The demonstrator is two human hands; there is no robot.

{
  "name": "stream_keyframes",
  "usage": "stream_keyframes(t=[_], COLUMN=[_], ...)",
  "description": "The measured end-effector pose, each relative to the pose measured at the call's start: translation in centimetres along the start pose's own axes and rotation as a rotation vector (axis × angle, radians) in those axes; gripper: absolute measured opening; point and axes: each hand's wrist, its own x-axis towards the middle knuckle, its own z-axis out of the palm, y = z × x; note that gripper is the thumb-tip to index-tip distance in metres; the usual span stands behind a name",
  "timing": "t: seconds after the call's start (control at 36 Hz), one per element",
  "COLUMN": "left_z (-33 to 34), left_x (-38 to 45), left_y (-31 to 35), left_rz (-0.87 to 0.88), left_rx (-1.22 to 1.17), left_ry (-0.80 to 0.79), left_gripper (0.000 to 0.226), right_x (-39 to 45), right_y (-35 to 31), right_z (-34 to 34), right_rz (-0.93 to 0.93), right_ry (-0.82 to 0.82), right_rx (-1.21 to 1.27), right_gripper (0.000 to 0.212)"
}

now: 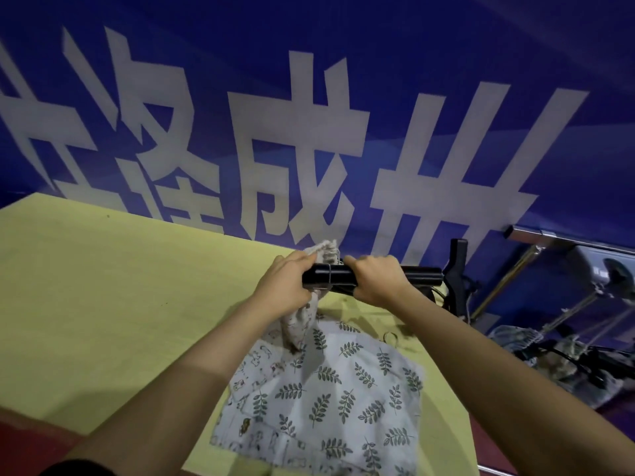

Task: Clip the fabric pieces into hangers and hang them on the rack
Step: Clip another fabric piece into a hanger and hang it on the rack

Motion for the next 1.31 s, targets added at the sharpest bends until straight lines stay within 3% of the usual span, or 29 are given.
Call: stream_keyframes(t=[0.14,0.28,0.36,0.47,0.53,0.58,0.67,0.75,0.83,0.92,1.0,1.14,1.31], left_z=[0.2,1.1,1.1,0.8,0.7,0.8,0.9,0.9,0.9,0.8,0.5,0.3,2.3], left_x=[0.3,1.4,1.9,2.5,2.5,2.4,2.1,1.8,1.5,1.3,1.2,1.4,1.6], left_y=[1.9,3.1,3.2,2.9,2.4,1.9,1.6,1.8,1.9,1.7,1.5,0.9,0.2], left_rz=[0.082,-0.036,-0.070,-0.093,-0.112,-0.127,-0.142,-0.174,-0.202,-0.227,-0.240,-0.204,-0.226], left_rx=[0.187,0.132,0.058,-0.024,-0.090,-0.213,-0.364,-0.458,-0.538,-0.598,-0.652,-0.658,-0.632], left_ry=[0.034,0.056,0.114,0.155,0.178,0.195,0.229,0.251,0.266,0.302,0.316,0.371,0.424], left_gripper=[0.058,0.044,0.031,0.029,0.030,0.027,0.024,0.023,0.021,0.021,0.023,0.022,0.023], right_x=[0.3,0.5,0.7,-0.1,-0.8,-1.4,-1.3,-0.2,1.2,2.6,3.2,2.9,2.0], right_y=[-0.7,-0.5,0.4,1.7,1.9,1.8,1.5,0.5,-0.4,-0.7,-0.4,0.2,0.4], right_z=[-1.9,-3.9,-3.5,-1.7,-1.0,-0.3,1.0,1.3,0.1,-1.0,-0.9,-1.3,-2.2], right_rz=[-0.128,-0.211,-0.217,-0.178,-0.150,-0.106,0.062,0.229,0.226,0.160,0.115,0.112,0.206], right_ry=[0.089,0.148,0.388,0.655,0.705,0.618,0.349,0.183,0.111,-0.047,-0.056,-0.058,0.006], right_rx=[-0.166,-0.288,-0.344,-0.215,-0.109,0.038,0.298,0.570,0.716,0.677,0.696,1.077,1.555], right_gripper=[0.039,0.025,0.026,0.043,0.032,0.021,0.019,0.039,0.054,0.052,0.031,0.012,0.014])
